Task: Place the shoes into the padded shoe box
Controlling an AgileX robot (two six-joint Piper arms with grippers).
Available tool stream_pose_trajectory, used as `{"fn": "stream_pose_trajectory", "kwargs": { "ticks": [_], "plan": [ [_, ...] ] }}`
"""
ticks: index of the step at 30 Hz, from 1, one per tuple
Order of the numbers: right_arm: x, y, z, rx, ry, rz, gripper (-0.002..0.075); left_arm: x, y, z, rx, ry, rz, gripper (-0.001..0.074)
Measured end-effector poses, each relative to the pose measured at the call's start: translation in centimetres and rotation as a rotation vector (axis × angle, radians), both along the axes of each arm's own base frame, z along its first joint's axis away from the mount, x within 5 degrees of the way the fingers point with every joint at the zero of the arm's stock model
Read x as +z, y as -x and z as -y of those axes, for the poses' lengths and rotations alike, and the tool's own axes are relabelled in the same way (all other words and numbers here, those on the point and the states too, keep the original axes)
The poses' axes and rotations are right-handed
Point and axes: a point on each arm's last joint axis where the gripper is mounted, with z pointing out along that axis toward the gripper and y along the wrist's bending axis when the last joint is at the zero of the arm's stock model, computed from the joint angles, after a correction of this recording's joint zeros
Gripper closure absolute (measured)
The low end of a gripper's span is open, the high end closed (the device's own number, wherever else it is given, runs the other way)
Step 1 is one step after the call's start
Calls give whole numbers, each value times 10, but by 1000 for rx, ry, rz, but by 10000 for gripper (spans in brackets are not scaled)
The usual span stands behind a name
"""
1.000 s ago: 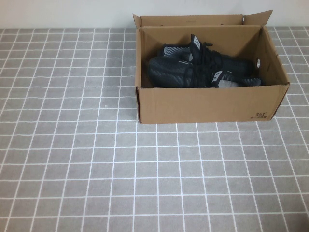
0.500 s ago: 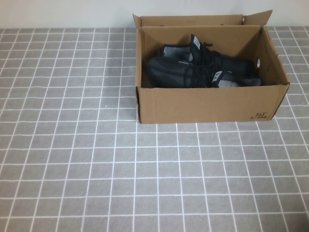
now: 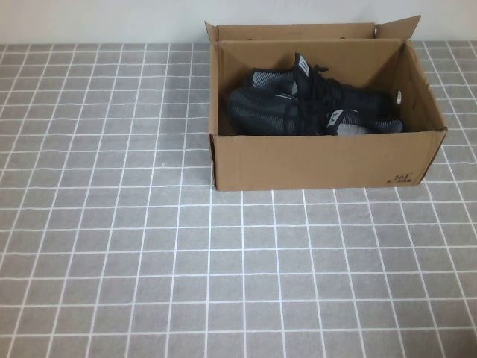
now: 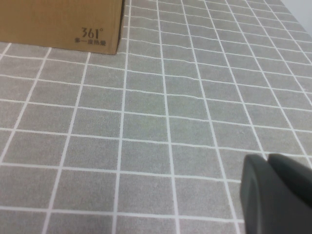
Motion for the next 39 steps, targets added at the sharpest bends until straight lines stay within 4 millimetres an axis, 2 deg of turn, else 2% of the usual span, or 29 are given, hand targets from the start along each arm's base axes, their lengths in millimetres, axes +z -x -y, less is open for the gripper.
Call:
{"fn": "stream_pose_trajectory", "kwargs": {
  "ticks": [3,8,16,26,39],
  "plan": [
    [0,0,0,0,0,0,734,-29,2,1,9,-40,70,738],
    [0,0,0,0,0,0,734,-83,0,1,23,-19,80,738],
    [0,0,0,0,0,0,734,-164,-10,7,13,-50,-58,738],
    [0,0,0,0,0,0,734,-183,-7,6,16,-107,-220,739],
    [0,0,0,0,0,0,734,-185,-8,1,101,-67,-253,739]
  ]
}}
